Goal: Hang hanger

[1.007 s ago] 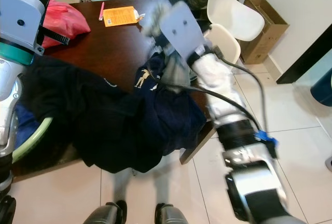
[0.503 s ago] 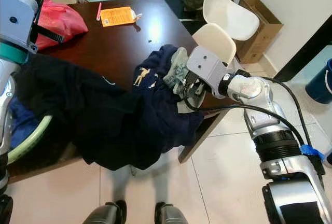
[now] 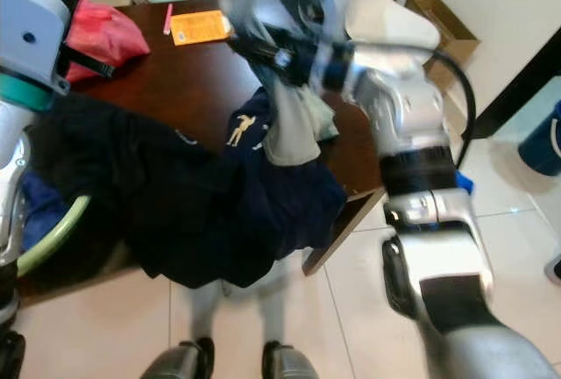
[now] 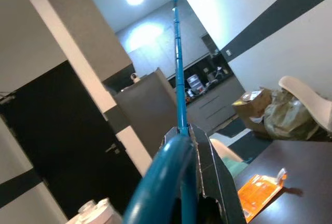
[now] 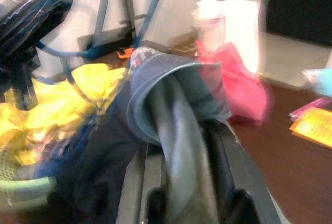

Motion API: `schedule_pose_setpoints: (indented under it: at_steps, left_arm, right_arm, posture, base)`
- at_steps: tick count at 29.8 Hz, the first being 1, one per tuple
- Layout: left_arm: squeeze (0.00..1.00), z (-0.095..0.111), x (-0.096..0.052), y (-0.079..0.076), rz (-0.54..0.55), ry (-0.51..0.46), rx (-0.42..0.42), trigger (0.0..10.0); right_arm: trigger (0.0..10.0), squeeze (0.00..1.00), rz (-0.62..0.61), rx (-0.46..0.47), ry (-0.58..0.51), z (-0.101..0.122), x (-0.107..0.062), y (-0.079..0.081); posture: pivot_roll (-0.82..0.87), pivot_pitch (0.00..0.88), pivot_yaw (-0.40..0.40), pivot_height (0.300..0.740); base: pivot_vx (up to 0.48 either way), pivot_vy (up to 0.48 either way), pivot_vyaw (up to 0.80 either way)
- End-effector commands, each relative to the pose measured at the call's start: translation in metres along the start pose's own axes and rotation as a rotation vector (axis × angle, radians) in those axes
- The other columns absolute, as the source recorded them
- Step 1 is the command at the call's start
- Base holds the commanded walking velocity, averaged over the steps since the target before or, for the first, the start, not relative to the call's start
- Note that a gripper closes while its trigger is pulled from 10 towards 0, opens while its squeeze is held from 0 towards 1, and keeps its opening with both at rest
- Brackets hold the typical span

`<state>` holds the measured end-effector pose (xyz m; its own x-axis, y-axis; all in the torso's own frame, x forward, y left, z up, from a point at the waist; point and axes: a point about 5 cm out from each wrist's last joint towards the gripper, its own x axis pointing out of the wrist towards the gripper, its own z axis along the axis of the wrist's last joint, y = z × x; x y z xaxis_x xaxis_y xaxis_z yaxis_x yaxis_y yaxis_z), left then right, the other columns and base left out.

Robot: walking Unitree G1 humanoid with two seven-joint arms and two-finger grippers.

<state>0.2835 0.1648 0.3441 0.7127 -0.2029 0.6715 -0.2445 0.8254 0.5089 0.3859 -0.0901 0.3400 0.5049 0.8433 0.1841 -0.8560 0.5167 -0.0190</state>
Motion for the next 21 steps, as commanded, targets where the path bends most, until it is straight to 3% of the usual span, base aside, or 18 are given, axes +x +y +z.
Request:
schedule_pose_setpoints:
  at_steps: [1,2,3,4,6,7,9,13,16,17,19,21]
  left_arm:
    - [0.00,0.003,-0.001,0.000,0.004,-0.011,0.001,10.0]
    - [0.00,0.002,-0.001,0.001,0.011,-0.008,0.003,10.0]
    - [0.00,0.002,-0.001,0.001,0.011,-0.008,0.003,10.0]
    - [0.00,0.002,-0.002,0.002,0.014,-0.002,0.011,10.0]
    - [0.00,0.002,-0.003,0.002,0.014,-0.001,0.013,10.0]
    - [0.00,0.002,-0.003,0.002,0.015,-0.001,0.012,10.0]
    - [0.00,0.003,-0.004,0.002,0.018,0.001,0.011,10.0]
    - [0.00,0.003,-0.004,0.001,0.019,0.001,0.011,10.0]
    - [0.00,0.004,-0.005,0.000,0.018,0.001,0.008,10.0]
    - [0.00,0.004,-0.006,0.000,0.016,0.003,0.008,10.0]
    - [0.00,0.003,-0.006,0.000,0.014,0.005,0.008,10.0]
    - [0.00,0.003,-0.006,-0.001,0.013,0.006,0.002,10.0]
  right_arm:
    - [10.0,0.00,-0.119,0.049,0.001,-0.006,-0.004,-0.012]
    - [10.0,0.00,-0.273,0.082,-0.019,-0.004,0.006,-0.020]
    - [10.0,0.00,-0.273,0.082,-0.019,-0.004,0.006,-0.020]
    - [10.0,0.00,-0.411,-0.033,0.041,-0.014,0.013,-0.025]
    - [10.0,0.00,-0.407,-0.070,0.059,-0.017,0.013,-0.024]
    - [10.0,1.00,-0.349,-0.173,0.204,-0.042,0.010,-0.022]
    - [10.0,1.00,-0.263,-0.278,0.409,-0.076,0.001,-0.019]
    - [10.0,1.00,-0.249,-0.254,0.438,-0.078,-0.004,-0.021]
    - [10.0,1.00,-0.215,-0.181,0.160,-0.030,-0.003,-0.026]
    - [10.0,0.00,-0.208,-0.153,0.011,-0.006,-0.007,-0.028]
    - [10.0,0.00,-0.233,-0.139,-0.156,0.019,-0.018,-0.031]
    - [10.0,0.00,-0.309,-0.185,-0.263,0.028,-0.030,-0.033]
  posture:
    - [0.07,0.093,-0.028,0.740]
    - [0.07,0.096,-0.033,0.740]
    - [0.07,0.096,-0.033,0.740]
    - [0.08,0.097,-0.037,0.740]
    - [0.08,0.097,-0.037,0.740]
    - [0.08,0.103,-0.043,0.740]
    - [0.08,0.107,-0.044,0.740]
    - [0.08,0.108,-0.045,0.740]
    - [0.07,0.109,-0.048,0.740]
    - [0.07,0.108,-0.049,0.740]
    - [0.07,0.108,-0.050,0.740]
    - [0.07,0.109,-0.048,0.740]
  base:
    - [0.000,0.000,0.00]
    - [0.000,0.000,0.00]
    - [0.000,0.000,0.00]
    - [0.000,0.000,0.00]
    - [0.000,0.000,0.00]
    - [0.000,0.000,0.00]
    - [0.000,0.000,0.00]
    - [0.000,0.000,0.00]
    - [0.000,0.000,0.00]
    - [0.000,0.000,0.00]
    - [0.000,0.000,0.00]
    - [0.000,0.000,0.00]
